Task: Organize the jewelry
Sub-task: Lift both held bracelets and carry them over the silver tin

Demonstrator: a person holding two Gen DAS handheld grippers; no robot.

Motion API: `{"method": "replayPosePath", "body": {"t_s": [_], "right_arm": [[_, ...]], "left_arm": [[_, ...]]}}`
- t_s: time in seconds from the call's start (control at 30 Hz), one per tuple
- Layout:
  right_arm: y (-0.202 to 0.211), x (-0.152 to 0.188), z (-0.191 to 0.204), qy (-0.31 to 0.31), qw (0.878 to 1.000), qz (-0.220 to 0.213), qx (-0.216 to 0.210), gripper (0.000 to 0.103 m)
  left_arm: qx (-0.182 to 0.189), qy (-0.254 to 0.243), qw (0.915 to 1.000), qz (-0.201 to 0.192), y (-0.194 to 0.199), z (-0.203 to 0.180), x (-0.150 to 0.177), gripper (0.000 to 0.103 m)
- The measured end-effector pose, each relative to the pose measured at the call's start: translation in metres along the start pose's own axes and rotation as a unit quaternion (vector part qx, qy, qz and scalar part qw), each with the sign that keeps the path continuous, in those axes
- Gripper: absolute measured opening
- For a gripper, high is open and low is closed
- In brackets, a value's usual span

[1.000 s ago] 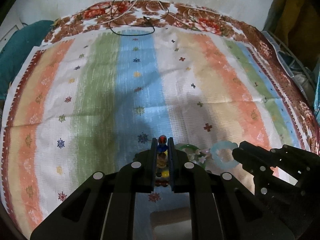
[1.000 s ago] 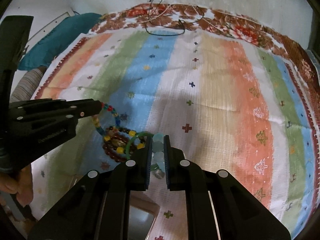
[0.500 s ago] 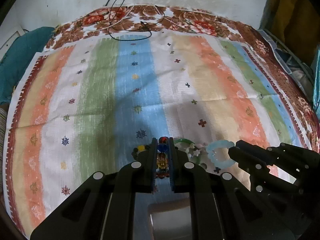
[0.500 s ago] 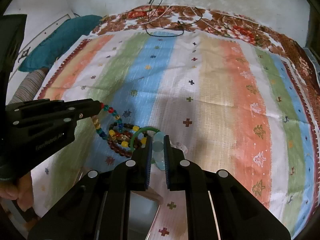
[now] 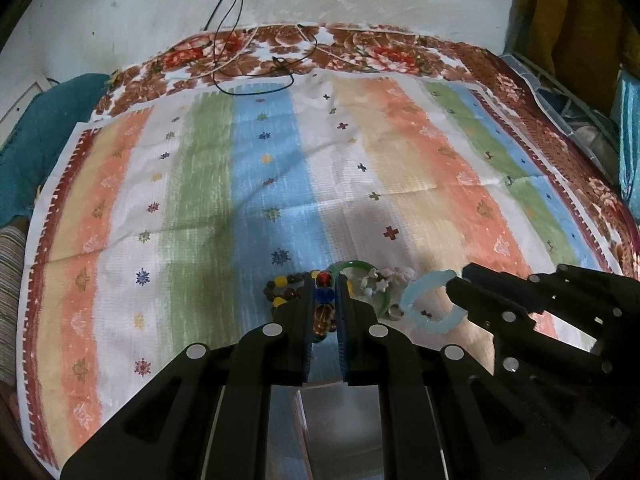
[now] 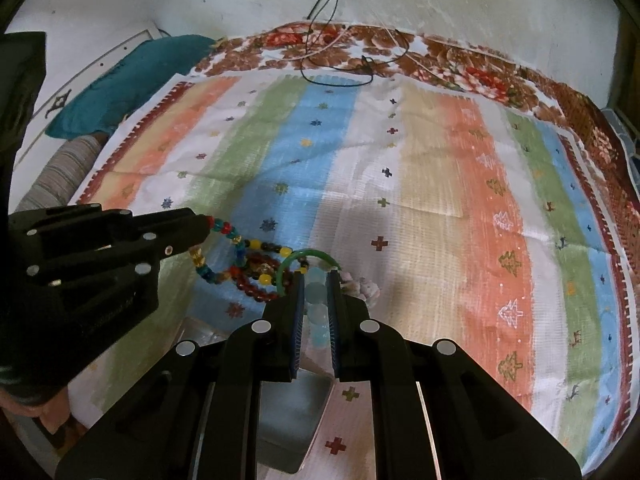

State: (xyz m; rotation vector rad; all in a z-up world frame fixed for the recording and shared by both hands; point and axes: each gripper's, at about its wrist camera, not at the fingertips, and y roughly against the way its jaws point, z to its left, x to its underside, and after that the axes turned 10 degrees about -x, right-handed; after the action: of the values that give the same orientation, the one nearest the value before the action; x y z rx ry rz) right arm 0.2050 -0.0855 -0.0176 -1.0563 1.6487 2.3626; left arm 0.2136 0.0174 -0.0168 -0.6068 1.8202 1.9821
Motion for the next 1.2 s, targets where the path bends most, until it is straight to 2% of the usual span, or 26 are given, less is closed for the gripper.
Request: {"method": "replayPosePath", "body": {"t_s": [0.27,0.63,1.2], "right_arm": [[0.011,0.009,0.005,0.002,1.000,-0.007,0.006,0.012],[0.032,0.022,0.017,0.008,1.000,-0.022,-0.008,0.012],[0.045,0.048,0.033,0.015,0.999,-0.021,-0.021,0.012]], "left_arm": [[0.008,0.006,0.9998,-0.015,0.023,0.002,0.013,0.010],[0.029,0.012,0.9988,-0.036,0.057,0.002,0.033,0.010],[0.042,0.021,0.9981,-0.040,0.078,0.007,0.062,0.010]]}}
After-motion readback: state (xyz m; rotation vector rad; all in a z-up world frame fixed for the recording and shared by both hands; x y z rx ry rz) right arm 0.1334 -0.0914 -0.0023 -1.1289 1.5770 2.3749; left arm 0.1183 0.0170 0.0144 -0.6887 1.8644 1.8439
